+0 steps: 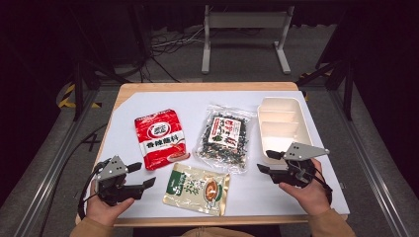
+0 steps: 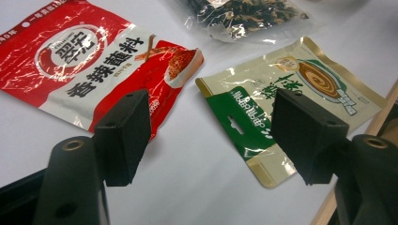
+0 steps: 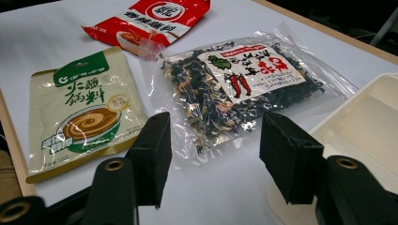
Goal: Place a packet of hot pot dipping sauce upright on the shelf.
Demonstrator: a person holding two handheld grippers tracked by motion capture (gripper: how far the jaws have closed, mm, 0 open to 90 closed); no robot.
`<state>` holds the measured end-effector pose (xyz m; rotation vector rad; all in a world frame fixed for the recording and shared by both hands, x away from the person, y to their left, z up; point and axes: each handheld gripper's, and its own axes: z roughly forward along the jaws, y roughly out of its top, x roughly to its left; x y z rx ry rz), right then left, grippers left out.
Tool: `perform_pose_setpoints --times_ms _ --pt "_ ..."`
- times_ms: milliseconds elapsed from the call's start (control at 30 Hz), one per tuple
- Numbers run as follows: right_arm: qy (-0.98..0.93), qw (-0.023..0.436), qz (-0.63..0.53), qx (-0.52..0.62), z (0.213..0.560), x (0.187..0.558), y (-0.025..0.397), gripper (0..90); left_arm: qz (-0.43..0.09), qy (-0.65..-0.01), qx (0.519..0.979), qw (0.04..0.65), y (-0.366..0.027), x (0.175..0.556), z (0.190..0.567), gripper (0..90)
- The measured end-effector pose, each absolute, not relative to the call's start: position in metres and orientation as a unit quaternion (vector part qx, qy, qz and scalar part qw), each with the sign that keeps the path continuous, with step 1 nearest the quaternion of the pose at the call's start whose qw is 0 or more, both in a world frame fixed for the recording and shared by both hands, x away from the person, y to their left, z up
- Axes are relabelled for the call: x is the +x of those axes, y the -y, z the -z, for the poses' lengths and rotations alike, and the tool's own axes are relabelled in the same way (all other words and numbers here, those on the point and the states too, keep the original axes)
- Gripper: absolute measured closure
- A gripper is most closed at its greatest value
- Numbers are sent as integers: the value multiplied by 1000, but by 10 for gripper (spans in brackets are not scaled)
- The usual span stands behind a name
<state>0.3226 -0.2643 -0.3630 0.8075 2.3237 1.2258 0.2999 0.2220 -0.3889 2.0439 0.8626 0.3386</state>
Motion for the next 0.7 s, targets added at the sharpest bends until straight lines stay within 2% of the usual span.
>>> perform_pose_setpoints --times_ms 700 --pt "-849 171 -427 261 370 320 242 433 -83 -345 838 415 -201 311 395 302"
